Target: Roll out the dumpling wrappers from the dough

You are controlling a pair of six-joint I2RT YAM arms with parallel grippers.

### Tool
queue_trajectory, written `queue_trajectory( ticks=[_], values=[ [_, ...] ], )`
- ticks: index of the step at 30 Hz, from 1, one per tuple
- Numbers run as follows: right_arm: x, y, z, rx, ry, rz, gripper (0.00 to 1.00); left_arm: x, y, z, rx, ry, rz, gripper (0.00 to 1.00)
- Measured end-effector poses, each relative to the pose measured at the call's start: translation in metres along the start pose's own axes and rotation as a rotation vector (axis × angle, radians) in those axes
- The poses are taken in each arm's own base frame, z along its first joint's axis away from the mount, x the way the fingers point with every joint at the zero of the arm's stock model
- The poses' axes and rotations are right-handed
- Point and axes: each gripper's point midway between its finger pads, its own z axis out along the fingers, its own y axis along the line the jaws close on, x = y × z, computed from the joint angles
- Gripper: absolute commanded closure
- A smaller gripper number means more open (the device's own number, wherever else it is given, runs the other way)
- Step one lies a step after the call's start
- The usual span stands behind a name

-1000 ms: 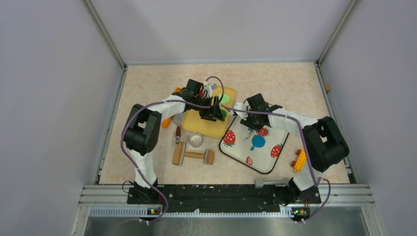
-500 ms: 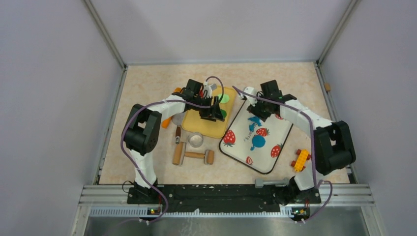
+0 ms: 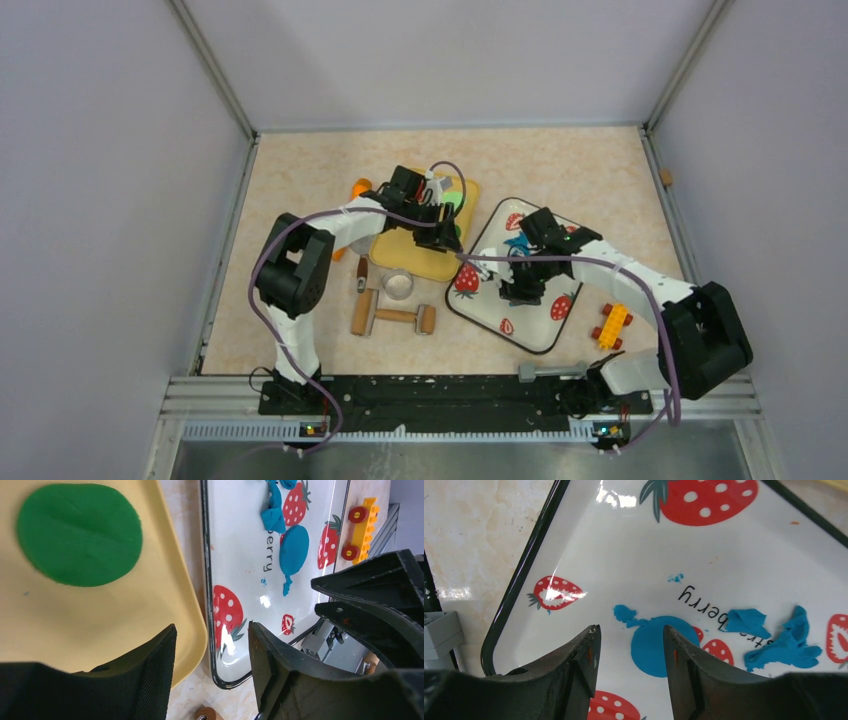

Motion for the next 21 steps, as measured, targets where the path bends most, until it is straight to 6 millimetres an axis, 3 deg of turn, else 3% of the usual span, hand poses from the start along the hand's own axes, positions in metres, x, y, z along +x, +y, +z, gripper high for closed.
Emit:
queue_trajectory(
  ticks=[7, 21],
  values=[
    [0.015, 0.010, 0.014, -0.072, 0.035, -0.051, 0.45, 0.001, -0.011, 0.014, 0.012, 0.024, 0.038, 0.51],
    [0.031, 0.013, 0.033, -0.107, 0.065, -0.164, 0.41, -0.024, -0.014, 0.050, 0.009, 0.028, 0.133, 0.47]
  ],
)
